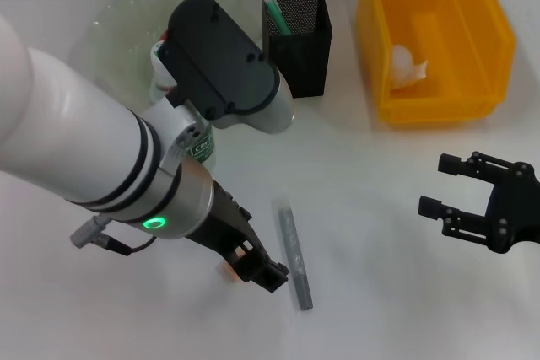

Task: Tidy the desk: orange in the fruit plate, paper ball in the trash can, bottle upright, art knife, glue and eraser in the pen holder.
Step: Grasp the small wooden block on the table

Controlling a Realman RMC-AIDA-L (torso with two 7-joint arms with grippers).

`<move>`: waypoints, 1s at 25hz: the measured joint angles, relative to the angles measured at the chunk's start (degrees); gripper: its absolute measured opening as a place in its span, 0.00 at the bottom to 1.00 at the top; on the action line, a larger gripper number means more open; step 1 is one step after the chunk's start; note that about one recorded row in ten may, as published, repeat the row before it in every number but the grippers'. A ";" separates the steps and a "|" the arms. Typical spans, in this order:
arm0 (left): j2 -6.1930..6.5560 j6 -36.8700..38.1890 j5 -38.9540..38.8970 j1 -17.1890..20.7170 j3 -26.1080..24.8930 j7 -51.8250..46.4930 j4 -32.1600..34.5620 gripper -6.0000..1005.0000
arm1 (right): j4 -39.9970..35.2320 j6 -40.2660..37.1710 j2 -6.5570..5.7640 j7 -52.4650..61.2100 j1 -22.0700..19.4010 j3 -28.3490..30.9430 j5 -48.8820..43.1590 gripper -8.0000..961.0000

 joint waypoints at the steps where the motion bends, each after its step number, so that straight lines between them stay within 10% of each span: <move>1: 0.00 -0.77 0.02 -0.03 0.23 0.24 -0.81 0.83 | 0.17 0.02 0.00 0.00 0.07 0.00 0.00 0.75; 25: 0.00 -7.76 5.24 -0.89 5.86 2.05 -10.73 0.83 | 2.63 2.21 0.01 -0.06 1.07 -0.16 0.00 0.75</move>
